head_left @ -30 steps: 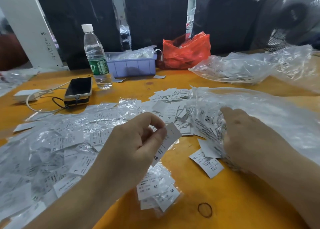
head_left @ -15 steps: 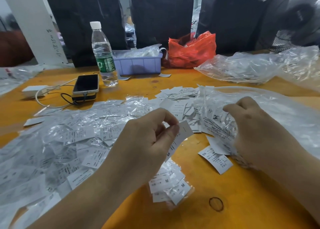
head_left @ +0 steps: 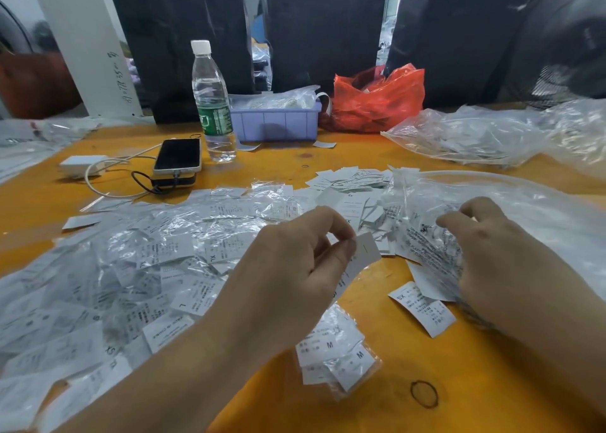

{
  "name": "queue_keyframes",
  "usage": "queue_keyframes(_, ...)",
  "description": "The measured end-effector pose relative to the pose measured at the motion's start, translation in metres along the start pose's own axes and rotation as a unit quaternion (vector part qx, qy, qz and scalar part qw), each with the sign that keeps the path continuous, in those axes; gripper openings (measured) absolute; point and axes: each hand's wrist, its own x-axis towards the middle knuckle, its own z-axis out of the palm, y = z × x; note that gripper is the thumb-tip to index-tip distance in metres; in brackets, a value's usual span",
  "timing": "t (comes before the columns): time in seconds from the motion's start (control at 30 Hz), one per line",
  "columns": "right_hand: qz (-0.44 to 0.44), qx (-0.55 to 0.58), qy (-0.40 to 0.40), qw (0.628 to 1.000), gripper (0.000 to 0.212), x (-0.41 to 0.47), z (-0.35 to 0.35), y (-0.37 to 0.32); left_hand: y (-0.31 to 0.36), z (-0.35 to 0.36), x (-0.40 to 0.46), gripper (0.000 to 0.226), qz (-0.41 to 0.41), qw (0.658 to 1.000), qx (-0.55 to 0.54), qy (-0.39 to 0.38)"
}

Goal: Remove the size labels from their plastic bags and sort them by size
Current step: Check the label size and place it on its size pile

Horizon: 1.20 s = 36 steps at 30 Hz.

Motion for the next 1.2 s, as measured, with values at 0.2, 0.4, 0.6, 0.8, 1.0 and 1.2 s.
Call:
queue_keyframes(0.2,-0.085,0.073,0.157,0.981,0.043,0.003,-0.008,0.008,-0.001,-0.003,0.001,0.008,-0.008,1.0,-0.006,0.011)
queue_keyframes(0.4,-0.177,0.153,0.26,0.937,0.025,0.0,-0.012,0.006,-0.003,-0.004,0.003,0.012,-0.003,1.0,0.014,0.026)
queue_keyframes(0.6,-0.193,0.421,0.197,0.864,0.042,0.0,-0.009,0.003,-0.004,-0.005,0.003,0.01,-0.009,0.999,0.032,0.034)
queue_keyframes(0.8,-0.165,0.643,0.07,0.745,0.017,0.002,-0.019,-0.014,-0.002,-0.005,0.003,0.009,-0.038,0.998,0.021,0.051)
queue_keyframes(1.0,-0.181,0.682,-0.02,0.709,0.035,0.013,-0.036,-0.048,-0.005,-0.011,0.005,0.022,-0.085,0.993,0.03,0.07)
queue_keyframes(1.2,-0.243,0.709,-0.03,0.662,0.017,0.039,-0.047,-0.086,-0.011,-0.02,0.01,0.027,-0.131,0.988,0.001,0.082)
